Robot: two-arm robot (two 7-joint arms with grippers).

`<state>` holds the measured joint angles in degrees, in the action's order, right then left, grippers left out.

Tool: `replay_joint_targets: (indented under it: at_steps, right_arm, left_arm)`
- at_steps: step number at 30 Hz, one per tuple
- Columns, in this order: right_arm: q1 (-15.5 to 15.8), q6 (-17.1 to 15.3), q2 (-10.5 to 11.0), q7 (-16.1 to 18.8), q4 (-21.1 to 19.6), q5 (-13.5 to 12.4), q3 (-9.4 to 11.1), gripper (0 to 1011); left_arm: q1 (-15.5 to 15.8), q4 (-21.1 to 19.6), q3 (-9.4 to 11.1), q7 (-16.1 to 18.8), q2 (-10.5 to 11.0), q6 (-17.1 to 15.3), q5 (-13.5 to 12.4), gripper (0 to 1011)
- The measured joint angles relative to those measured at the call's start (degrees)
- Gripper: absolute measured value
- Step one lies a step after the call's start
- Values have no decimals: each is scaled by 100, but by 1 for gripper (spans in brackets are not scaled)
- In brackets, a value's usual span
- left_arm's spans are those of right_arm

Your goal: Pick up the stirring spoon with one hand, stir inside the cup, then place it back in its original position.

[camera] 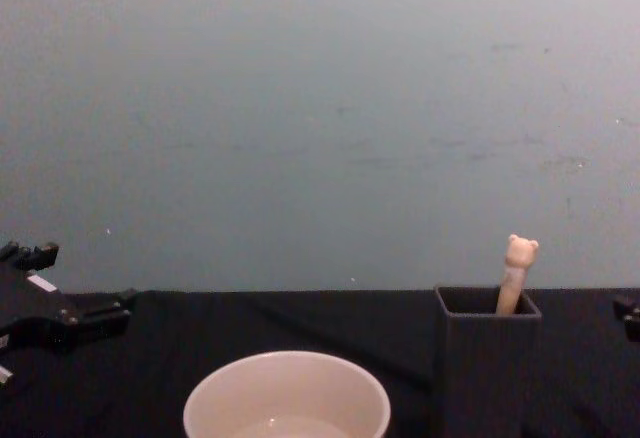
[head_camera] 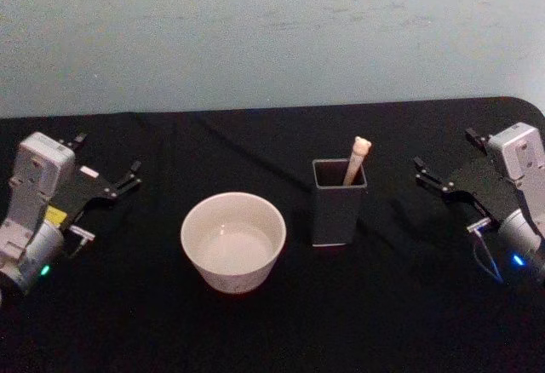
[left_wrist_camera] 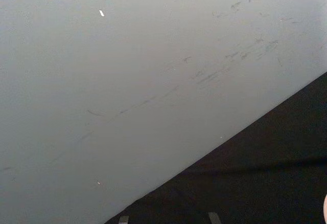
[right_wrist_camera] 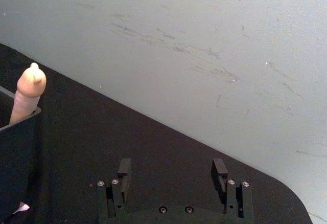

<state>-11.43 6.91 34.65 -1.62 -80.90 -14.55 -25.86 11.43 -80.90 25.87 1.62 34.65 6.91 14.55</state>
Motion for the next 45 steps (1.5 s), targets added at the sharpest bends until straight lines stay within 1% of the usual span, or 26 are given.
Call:
replay_joint_targets:
  at_steps: [45]
  right_arm:
    - [0, 0, 0, 0, 0, 0, 0, 1002]
  left_arm:
    - [0, 0, 0, 0, 0, 0, 0, 1001]
